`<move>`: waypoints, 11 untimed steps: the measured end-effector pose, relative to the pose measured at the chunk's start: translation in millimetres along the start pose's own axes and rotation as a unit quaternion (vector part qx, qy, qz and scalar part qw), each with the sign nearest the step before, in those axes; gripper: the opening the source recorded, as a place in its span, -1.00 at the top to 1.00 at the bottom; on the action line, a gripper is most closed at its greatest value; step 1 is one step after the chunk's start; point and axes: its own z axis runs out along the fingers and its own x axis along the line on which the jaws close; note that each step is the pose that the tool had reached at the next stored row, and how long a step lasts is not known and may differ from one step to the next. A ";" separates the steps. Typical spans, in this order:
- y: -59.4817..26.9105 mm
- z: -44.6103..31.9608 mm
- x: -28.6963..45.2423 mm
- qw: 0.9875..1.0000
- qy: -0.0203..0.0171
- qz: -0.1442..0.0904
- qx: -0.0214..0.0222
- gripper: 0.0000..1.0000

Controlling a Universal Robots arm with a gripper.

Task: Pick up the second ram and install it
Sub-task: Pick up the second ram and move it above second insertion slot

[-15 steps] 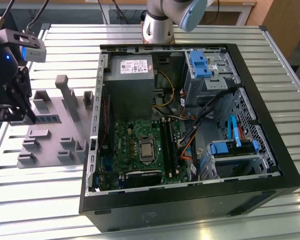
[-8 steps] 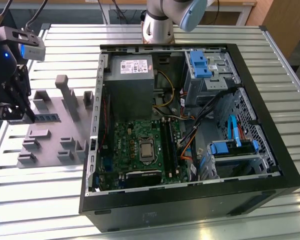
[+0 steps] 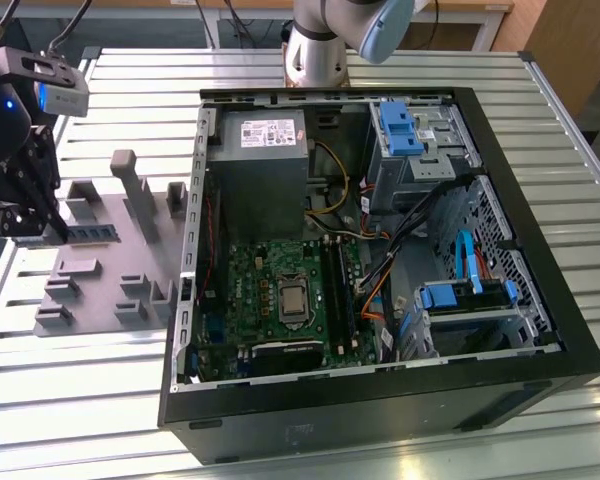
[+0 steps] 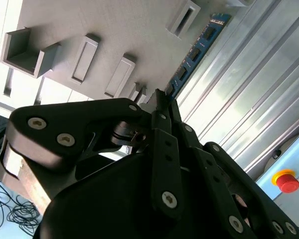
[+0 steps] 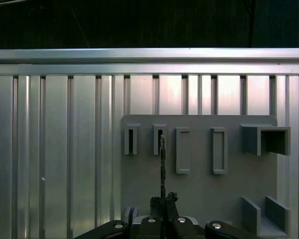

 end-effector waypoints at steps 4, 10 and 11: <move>0.0 -2.3 0.0 1.000 0.000 0.000 0.000 0.72; -0.1 -5.7 0.0 1.000 0.001 0.000 0.000 0.72; -0.1 -6.2 0.1 1.000 0.001 0.000 0.000 0.72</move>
